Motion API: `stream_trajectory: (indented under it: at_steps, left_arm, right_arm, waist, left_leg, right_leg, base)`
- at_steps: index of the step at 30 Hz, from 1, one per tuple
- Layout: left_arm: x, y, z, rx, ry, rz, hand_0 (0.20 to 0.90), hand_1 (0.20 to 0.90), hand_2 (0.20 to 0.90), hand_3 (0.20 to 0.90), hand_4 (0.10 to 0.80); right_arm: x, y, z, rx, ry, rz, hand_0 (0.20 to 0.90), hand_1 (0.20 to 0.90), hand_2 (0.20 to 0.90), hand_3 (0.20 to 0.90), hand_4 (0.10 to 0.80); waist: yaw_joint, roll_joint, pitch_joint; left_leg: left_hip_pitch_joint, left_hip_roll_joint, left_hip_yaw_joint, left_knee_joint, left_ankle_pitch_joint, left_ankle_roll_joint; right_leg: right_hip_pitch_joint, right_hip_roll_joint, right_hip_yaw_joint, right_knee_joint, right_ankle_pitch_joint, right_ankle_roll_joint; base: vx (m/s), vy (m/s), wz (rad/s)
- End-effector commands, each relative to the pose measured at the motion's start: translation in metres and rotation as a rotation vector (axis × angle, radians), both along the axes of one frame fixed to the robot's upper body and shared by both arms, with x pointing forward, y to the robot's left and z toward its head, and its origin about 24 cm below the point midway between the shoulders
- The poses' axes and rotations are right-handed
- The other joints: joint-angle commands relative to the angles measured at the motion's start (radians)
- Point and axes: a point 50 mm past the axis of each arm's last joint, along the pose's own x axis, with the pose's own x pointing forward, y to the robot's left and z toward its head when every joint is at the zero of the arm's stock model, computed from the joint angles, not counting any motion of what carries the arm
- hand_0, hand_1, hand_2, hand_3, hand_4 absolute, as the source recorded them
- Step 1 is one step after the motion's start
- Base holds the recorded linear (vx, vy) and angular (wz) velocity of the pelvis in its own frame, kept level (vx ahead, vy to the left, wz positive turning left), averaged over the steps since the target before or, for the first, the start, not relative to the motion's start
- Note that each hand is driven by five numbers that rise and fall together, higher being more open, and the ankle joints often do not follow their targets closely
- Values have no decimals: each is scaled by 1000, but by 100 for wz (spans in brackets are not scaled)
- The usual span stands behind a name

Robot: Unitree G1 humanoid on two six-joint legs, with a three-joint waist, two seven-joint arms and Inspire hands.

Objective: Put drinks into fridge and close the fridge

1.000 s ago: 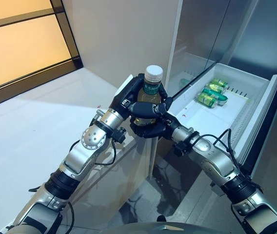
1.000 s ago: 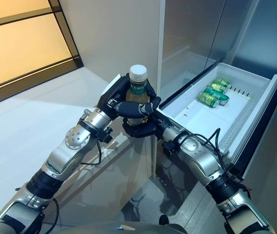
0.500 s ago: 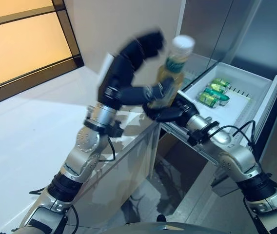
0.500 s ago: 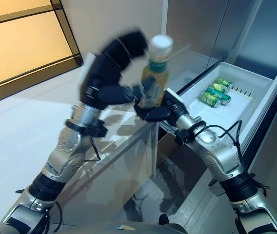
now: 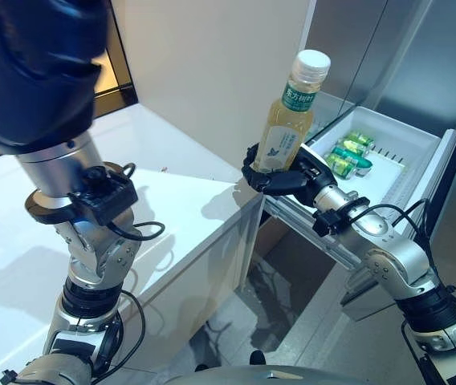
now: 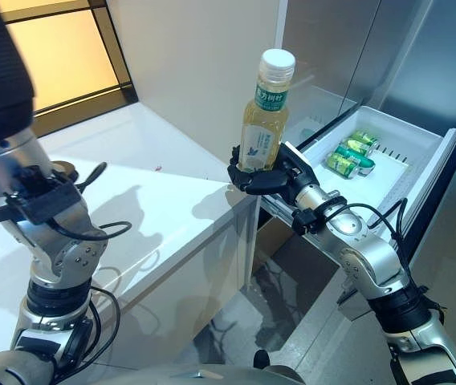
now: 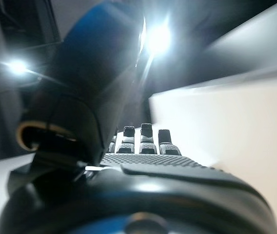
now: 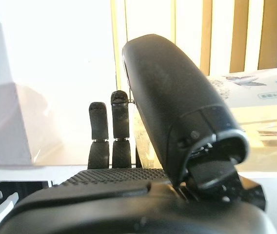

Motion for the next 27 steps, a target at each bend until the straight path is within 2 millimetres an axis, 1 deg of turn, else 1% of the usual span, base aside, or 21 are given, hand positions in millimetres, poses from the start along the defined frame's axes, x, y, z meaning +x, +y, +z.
stream_trajectory:
  at_steps: [1,2,3,7,10,11,12,13,14,15,16,18,21,23,25,27]
  left_arm:
    - [32,-33,-32,267,237,-313,900,900,900,900,800]
    - [32,-39,-38,304,256,-353,900,900,900,900,800]
    - [32,-48,-47,360,292,-431,900,900,900,900,800]
    - [33,-71,-82,474,450,-669,900,900,900,900,800]
    - [29,-87,-114,538,581,-797,900,900,900,900,800]
    - [25,-92,-129,559,635,-857,900,900,900,900,800]
    - [21,-96,-146,579,694,-894,900,900,900,900,800]
    - [19,-97,-152,592,717,-911,900,900,900,900,800]
    - [16,-98,-163,610,754,-932,900,900,900,900,800]
    - [14,-98,-168,617,763,-936,900,900,900,900,800]
    - [8,-97,-183,642,804,-961,900,900,900,900,800]
    - [4,-97,-192,660,824,-972,900,900,900,900,800]
    - [2,-96,-196,666,821,-970,900,900,900,900,800]
    - [3,-95,-194,663,798,-951,900,900,900,900,800]
    - [6,-96,-187,641,768,-942,900,900,900,900,800]
    - [7,-96,-185,638,763,-943,900,900,900,900,800]
  right_arm:
    - [-3,-60,104,134,-612,-416,300,300,300,200,100]
    - [-4,-64,107,126,-636,-449,300,300,300,200,100]
    - [-4,-70,111,124,-660,-494,300,300,300,200,100]
    - [-4,-91,120,67,-754,-674,300,300,300,200,100]
    - [-2,-101,128,38,-791,-775,300,300,300,200,100]
    - [1,-106,130,27,-796,-810,300,300,300,200,100]
    - [3,-111,133,9,-801,-846,300,300,300,200,100]
    - [4,-113,135,-4,-802,-863,300,300,300,200,100]
    - [5,-119,136,-40,-807,-899,300,300,300,200,100]
    - [6,-122,137,-58,-808,-915,300,300,300,200,100]
    - [10,-133,140,-108,-794,-962,300,300,300,200,100]
    - [16,-143,140,-153,-768,-996,300,300,300,200,100]
    - [22,-153,138,-211,-734,-1026,300,300,300,200,100]
    - [26,-155,137,-246,-718,-1040,300,300,300,200,100]
    - [31,-160,134,-277,-688,-1060,300,300,300,200,100]
    - [31,-161,134,-279,-681,-1063,300,300,300,200,100]
  waist:
    - [-28,-9,-107]
    - [-31,-7,-106]
    - [-33,-5,-104]
    - [-37,3,-97]
    - [-39,7,-94]
    - [-36,8,-92]
    - [-32,8,-91]
    - [-31,8,-91]
    - [-27,9,-90]
    - [-25,8,-90]
    - [-16,9,-89]
    - [-8,10,-88]
    - [0,11,-86]
    - [3,11,-86]
    - [9,11,-84]
    - [10,11,-83]
  left_leg:
    - [-19,16,-16,2,-36,-20]
    - [-18,17,-16,2,-36,-19]
    - [-18,17,-16,2,-38,-17]
    - [-19,18,-17,2,-39,-14]
    - [-21,18,-21,2,-38,-10]
    - [-22,19,-24,2,-37,-9]
    - [-23,19,-26,2,-37,-9]
    - [-23,19,-28,2,-37,-9]
    - [-23,19,-30,2,-37,-9]
    - [-23,18,-32,2,-37,-9]
    - [-26,18,-37,2,-34,-10]
    - [-27,19,-41,2,-32,-11]
    - [-28,20,-44,2,-30,-13]
    - [-29,22,-44,2,-29,-15]
    - [-29,26,-44,2,-27,-16]
    - [-28,27,-46,2,-27,-16]
  right_leg:
    - [52,-5,-16,8,-34,49]
    - [51,-3,-10,9,-33,48]
    - [50,0,-2,9,-32,48]
    - [47,6,23,10,-29,44]
    - [45,11,37,10,-28,42]
    - [44,11,37,10,-29,42]
    - [44,11,35,10,-30,41]
    - [44,11,35,10,-31,41]
    - [46,11,32,10,-31,41]
    - [46,11,32,10,-31,41]
    - [46,10,28,9,-32,41]
    - [47,10,22,8,-33,42]
    - [49,9,12,7,-34,43]
    - [51,8,5,9,-37,42]
    - [53,7,-6,13,-41,39]
    - [55,7,-9,14,-42,38]
  base:
    - [0,0,0]
    - [0,0,0]
    - [0,0,0]
    - [-1,1,1]
    - [0,0,0]
    - [10,-23,4]
    - [12,-24,4]
    - [0,0,0]
    - [0,0,0]
    - [0,0,0]
    - [0,0,0]
    - [0,0,0]
    - [5,-4,3]
    - [11,-9,13]
    - [10,-12,16]
    - [13,-12,14]
